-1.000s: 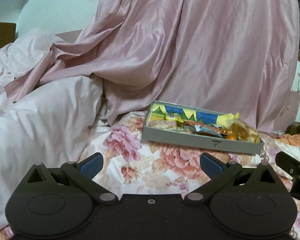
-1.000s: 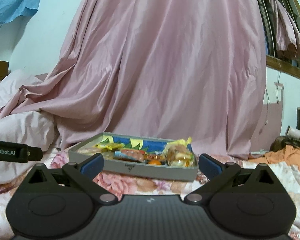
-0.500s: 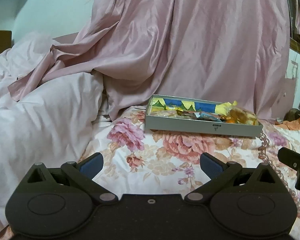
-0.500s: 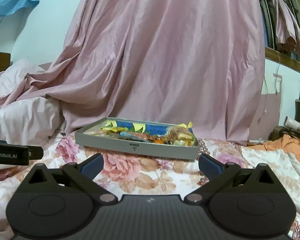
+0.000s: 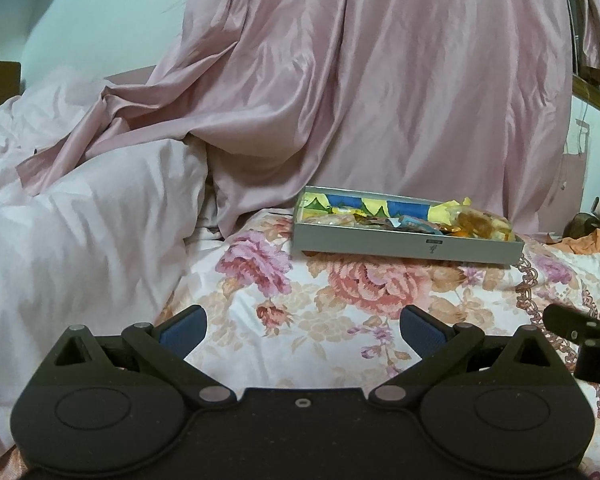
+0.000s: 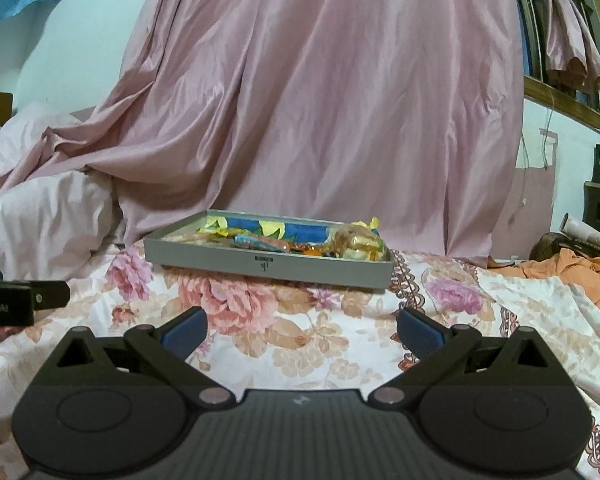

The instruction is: Organize snacks

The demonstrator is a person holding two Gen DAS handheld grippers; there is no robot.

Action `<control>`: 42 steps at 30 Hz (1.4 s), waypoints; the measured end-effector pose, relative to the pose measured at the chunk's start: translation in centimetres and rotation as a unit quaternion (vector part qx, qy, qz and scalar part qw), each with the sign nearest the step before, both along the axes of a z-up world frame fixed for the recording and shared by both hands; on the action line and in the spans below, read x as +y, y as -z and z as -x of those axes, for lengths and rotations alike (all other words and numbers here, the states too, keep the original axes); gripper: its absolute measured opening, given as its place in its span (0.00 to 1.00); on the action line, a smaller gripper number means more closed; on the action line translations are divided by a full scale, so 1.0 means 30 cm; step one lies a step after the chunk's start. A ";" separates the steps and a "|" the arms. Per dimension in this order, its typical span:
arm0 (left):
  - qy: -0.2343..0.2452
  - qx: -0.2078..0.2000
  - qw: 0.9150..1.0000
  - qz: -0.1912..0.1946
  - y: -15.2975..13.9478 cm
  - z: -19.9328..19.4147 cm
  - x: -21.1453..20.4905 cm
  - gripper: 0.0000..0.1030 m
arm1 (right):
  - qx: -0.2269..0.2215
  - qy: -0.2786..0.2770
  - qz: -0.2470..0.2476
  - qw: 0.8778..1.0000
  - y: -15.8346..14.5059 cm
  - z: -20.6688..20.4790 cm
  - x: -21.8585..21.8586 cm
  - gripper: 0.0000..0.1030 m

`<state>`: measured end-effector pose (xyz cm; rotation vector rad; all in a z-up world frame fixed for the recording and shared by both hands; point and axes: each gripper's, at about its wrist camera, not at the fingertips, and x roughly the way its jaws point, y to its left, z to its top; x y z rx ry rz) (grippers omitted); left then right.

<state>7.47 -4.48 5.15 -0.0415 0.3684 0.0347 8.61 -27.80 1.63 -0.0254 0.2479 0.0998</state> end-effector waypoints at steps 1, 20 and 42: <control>-0.001 0.001 1.000 0.001 0.002 0.000 0.002 0.99 | 0.001 -0.002 0.003 1.000 0.004 -0.001 0.005 1.00; 0.004 0.002 1.000 -0.003 0.012 0.005 -0.006 0.99 | 0.009 -0.011 -0.001 1.000 0.018 -0.008 0.020 1.00; 0.004 0.002 1.000 -0.003 0.011 0.008 -0.006 0.99 | 0.010 -0.015 0.000 1.000 0.022 -0.004 0.035 1.00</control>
